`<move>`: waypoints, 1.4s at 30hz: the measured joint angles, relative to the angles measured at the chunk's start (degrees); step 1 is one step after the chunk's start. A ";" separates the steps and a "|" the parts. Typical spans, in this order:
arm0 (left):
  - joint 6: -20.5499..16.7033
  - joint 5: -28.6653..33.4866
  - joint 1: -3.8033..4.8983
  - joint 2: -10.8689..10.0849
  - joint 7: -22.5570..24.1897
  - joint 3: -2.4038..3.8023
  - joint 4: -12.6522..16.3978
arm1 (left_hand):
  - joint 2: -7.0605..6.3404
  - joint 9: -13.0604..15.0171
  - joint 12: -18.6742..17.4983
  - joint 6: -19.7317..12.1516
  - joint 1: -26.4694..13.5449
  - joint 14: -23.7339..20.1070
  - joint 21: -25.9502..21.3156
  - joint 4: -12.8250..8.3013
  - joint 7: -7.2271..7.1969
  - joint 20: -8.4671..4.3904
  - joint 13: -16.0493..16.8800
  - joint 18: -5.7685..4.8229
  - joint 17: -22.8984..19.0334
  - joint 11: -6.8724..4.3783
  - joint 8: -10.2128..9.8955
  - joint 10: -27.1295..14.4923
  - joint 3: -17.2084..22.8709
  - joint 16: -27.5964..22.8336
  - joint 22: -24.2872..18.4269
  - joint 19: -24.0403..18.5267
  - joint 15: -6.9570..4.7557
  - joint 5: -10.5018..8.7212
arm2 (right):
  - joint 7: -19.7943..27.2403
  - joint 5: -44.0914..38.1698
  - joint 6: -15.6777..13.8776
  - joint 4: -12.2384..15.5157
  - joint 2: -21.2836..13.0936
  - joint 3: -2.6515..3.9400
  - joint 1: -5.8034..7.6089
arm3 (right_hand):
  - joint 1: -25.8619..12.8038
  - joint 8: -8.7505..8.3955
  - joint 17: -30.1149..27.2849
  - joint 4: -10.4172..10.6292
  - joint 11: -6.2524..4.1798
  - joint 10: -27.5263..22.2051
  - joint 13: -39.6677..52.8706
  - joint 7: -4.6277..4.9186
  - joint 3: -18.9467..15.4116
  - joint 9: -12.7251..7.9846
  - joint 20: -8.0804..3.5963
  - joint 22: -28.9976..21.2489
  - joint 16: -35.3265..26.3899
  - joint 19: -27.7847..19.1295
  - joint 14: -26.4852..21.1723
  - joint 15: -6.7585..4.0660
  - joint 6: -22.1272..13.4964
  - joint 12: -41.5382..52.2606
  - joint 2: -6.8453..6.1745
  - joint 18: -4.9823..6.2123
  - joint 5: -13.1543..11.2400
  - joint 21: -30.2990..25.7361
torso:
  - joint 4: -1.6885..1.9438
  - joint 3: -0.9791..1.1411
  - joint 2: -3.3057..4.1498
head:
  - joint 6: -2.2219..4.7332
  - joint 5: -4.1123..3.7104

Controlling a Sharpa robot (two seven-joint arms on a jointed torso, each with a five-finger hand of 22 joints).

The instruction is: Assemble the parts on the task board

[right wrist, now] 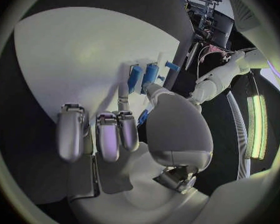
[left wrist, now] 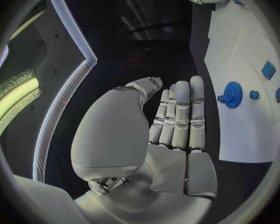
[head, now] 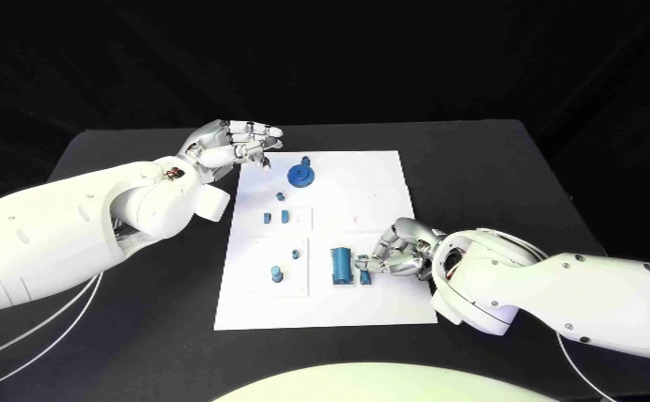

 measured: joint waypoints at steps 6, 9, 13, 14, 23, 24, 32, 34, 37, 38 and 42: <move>0.00 0.00 0.00 0.00 -0.01 0.00 -0.02 | 0.00 0.00 0.00 0.00 0.00 0.00 0.00 0.00 0.00 0.00 0.00 0.00 0.00 0.00 0.00 0.00 0.00 0.00 0.00 0.00 0.00 0.00 | 0.07 -0.14 0.16 0.16 -0.22 0.00 0.00 | -0.23 0.00 0.00 -0.44 0.00 0.00 0.00 -0.02 -0.51 0.10 0.00 0.00 0.00 0.00 0.00 0.00 -0.02 0.00 -0.13 0.00 0.00 0.00 | 0.02 0.00 0.00 | 0.02 -0.05; 0.00 0.00 0.00 -0.02 -0.02 0.00 -0.04 | 0.00 0.00 0.00 0.00 0.00 0.00 0.00 0.00 0.00 0.00 0.00 0.00 0.00 0.00 0.00 0.00 0.00 0.00 0.00 0.00 0.00 0.00 | 0.17 -0.22 0.40 0.37 -0.72 0.00 0.00 | 1.29 0.21 -0.01 -0.75 0.00 0.00 0.00 -0.21 -0.83 0.23 0.00 0.04 0.00 0.00 0.00 0.00 -0.21 0.00 -0.49 0.01 0.00 0.00 | 0.02 0.00 0.00 | 0.02 -0.05; 0.00 0.00 0.00 -0.06 -0.03 0.00 -0.05 | 0.00 0.00 0.00 0.00 0.00 0.00 0.00 0.00 0.00 0.00 0.00 0.00 0.00 0.00 0.00 0.00 0.00 0.00 0.00 0.00 0.00 0.00 | 0.39 -0.36 0.86 0.79 -1.49 0.00 0.00 | 2.09 0.21 -0.01 -0.92 0.00 0.00 0.00 -0.21 -0.99 0.29 0.00 0.04 0.00 0.00 0.00 0.00 -0.21 0.00 -0.57 0.01 0.00 0.00 | 0.02 0.01 0.00 | -0.02 0.12; 0.00 0.00 0.00 -0.07 -0.03 0.00 -0.05 | 0.00 0.00 0.00 0.00 0.00 0.00 0.00 0.00 0.00 0.00 0.00 0.00 0.00 0.00 0.00 0.00 0.00 0.00 0.00 0.00 0.00 0.00 | 0.44 -0.39 0.94 0.88 -1.61 0.00 -0.01 | 2.09 0.21 -0.01 -0.92 0.00 0.00 0.00 -0.21 -0.99 0.29 0.00 0.05 0.00 0.00 0.00 0.00 -0.21 0.00 -0.57 0.01 0.00 0.00 | 0.02 0.01 0.00 | -0.02 0.13; 0.00 0.00 0.00 -0.11 -0.04 0.00 -0.06 | 0.00 -0.06 0.22 0.00 0.00 0.00 0.00 0.00 0.00 0.00 0.00 0.00 0.01 0.00 0.00 0.00 0.00 0.00 0.00 0.00 0.00 0.00 | 1.40 -0.69 2.40 2.25 -3.40 -0.01 -0.30 | 2.92 0.21 -0.01 -1.14 0.00 0.00 0.00 -0.02 -1.21 0.29 0.00 0.04 0.00 0.00 0.00 0.00 -0.40 0.00 -0.95 0.03 0.00 0.00 | -0.03 0.03 0.00 | 0.02 0.27; 0.00 0.00 0.00 -0.11 -0.04 0.00 -0.06 | 0.00 -0.07 0.22 0.00 0.00 0.00 0.00 0.00 0.00 0.00 0.01 0.00 0.00 0.00 0.00 0.00 0.00 0.00 0.00 0.00 0.00 0.00 | 1.49 -0.71 2.53 2.35 -3.57 -0.01 -0.34 | 2.92 0.21 -0.02 -1.14 0.00 0.00 0.00 -0.01 -1.21 0.29 0.00 0.04 0.00 0.00 0.00 0.00 -0.40 0.00 -0.95 0.03 0.00 0.00 | -0.03 0.03 0.00 | 0.02 0.27; 0.01 0.00 -0.01 -0.13 -0.05 0.00 -0.04 | 0.00 -0.06 0.22 0.00 0.00 0.00 0.00 0.00 0.00 0.00 0.01 0.01 0.01 0.00 0.00 0.00 0.00 0.00 0.01 0.00 0.00 0.00 | 2.19 -0.85 3.45 2.92 -4.35 -0.01 -0.49 | 2.92 0.21 -0.02 -0.91 0.00 0.00 0.00 -0.01 -1.44 0.33 0.00 0.03 0.00 0.00 0.00 0.00 -0.40 0.00 -0.95 0.05 0.00 0.00 | -0.03 0.04 0.01 | 0.01 0.24; 0.01 0.00 -0.01 -0.13 -0.05 -0.01 -0.03 | 0.00 -0.07 0.22 0.00 0.00 0.00 0.00 0.00 0.00 0.00 0.01 0.00 0.01 0.00 0.00 0.00 0.00 0.00 0.00 0.00 0.00 0.00 | 2.32 -0.86 3.75 3.02 -4.42 -0.01 -0.51 | 2.92 0.21 -0.02 -0.91 0.00 0.00 0.00 -0.01 -1.44 0.33 0.00 0.03 0.00 0.00 0.00 0.00 -0.40 0.00 -0.95 0.06 0.00 0.00 | -0.02 0.04 0.01 | -0.05 0.24; 0.01 0.00 -0.01 -0.15 -0.05 -0.01 -0.03 | 0.00 -0.06 0.21 0.00 0.00 0.00 0.00 0.00 0.00 0.00 0.01 0.00 0.01 0.00 0.00 0.00 0.00 0.00 0.01 0.00 0.00 0.00 | 2.45 -0.88 4.13 3.06 -4.44 -0.01 -0.52 | 2.92 0.21 -0.03 -0.91 0.00 0.00 0.00 -0.01 -1.44 0.33 0.00 0.03 0.00 0.00 0.00 0.00 -0.40 0.00 -0.95 0.07 0.00 0.00 | 0.00 0.03 0.04 | -0.07 0.18; 0.02 0.00 -0.01 -0.16 -0.05 -0.01 -0.03 | 0.00 -0.07 0.22 0.00 0.00 0.00 0.00 0.00 0.00 0.00 0.01 0.00 0.01 0.00 0.00 0.00 0.00 0.00 0.01 0.00 0.00 0.00 | 2.50 -0.89 4.28 3.06 -4.42 -0.01 -0.53 | 2.92 0.21 -0.03 -0.91 0.00 0.00 0.00 -0.01 -1.44 0.33 0.00 0.03 0.00 0.00 0.00 0.00 -0.40 0.00 -0.95 0.07 0.00 0.00 | 0.01 0.03 0.04 | -0.08 0.18; 0.02 0.00 -0.03 -0.15 -0.05 -0.01 -0.03 | 0.00 -0.06 0.21 0.00 0.00 0.00 0.00 0.00 0.00 0.00 0.01 0.00 0.01 0.00 0.00 0.00 0.00 0.00 0.01 0.00 0.00 0.00 | 2.59 -0.93 4.67 2.89 -4.16 -0.01 -0.56 | 2.92 0.21 -0.03 -0.91 0.00 0.00 0.00 -0.01 -1.44 0.33 0.00 0.03 0.00 0.00 0.00 0.00 -0.40 0.00 -0.95 0.07 0.00 0.00 | 0.00 0.01 0.02 | -0.09 0.27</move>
